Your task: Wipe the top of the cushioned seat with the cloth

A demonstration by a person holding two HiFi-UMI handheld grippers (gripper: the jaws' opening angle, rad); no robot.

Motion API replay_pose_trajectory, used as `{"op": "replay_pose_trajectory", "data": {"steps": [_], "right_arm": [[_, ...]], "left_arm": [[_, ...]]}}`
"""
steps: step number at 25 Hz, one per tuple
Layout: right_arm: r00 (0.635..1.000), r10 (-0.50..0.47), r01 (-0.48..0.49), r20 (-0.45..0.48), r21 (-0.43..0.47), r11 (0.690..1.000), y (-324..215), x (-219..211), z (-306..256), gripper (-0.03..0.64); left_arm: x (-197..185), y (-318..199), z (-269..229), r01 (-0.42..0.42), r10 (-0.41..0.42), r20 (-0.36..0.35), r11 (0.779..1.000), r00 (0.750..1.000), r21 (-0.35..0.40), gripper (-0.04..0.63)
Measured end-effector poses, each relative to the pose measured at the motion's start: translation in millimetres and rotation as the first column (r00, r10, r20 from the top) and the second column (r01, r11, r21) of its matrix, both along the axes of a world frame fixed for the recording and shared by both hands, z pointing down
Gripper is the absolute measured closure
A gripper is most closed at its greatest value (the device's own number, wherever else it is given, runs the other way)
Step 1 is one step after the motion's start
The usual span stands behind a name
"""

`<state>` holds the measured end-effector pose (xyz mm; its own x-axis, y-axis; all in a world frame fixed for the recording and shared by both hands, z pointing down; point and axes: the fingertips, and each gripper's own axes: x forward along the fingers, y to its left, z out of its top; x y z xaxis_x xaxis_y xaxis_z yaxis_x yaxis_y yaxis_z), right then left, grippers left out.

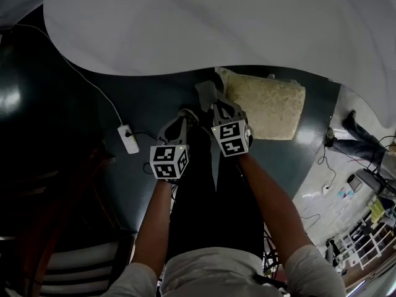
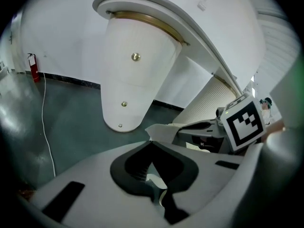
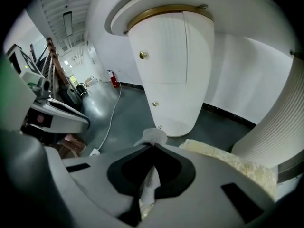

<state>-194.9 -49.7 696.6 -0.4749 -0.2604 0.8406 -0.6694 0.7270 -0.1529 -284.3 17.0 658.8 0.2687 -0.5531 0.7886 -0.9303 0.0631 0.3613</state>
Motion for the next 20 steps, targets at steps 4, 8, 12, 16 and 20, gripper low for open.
{"op": "replay_pose_trajectory", "data": {"steps": [4, 8, 12, 16, 20], "right_arm": [[0.996, 0.051, -0.050, -0.068, 0.012, 0.999, -24, 38, 19, 0.603], [0.990, 0.091, -0.091, -0.109, 0.006, 0.996, -39, 70, 32, 0.603], [0.990, 0.091, -0.091, -0.108, 0.010, 0.996, -47, 85, 33, 0.603], [0.989, 0.102, -0.101, -0.107, 0.016, 0.995, -51, 95, 34, 0.603], [0.989, 0.109, -0.109, -0.104, 0.008, 0.994, -55, 110, 35, 0.603]], "left_arm": [[15, -10, -3, 0.003, -0.003, 0.000, 1.000, 1.000, 0.013, 0.581], [28, -14, 0, 0.011, -0.011, 0.000, 1.000, 1.000, 0.014, 0.581], [43, -10, 6, 0.010, -0.010, -0.005, 1.000, 1.000, -0.007, 0.581], [54, -14, 8, -0.006, 0.006, -0.003, 1.000, 1.000, -0.011, 0.581], [70, -25, 7, -0.028, 0.028, 0.000, 1.000, 1.000, -0.008, 0.581]]}}
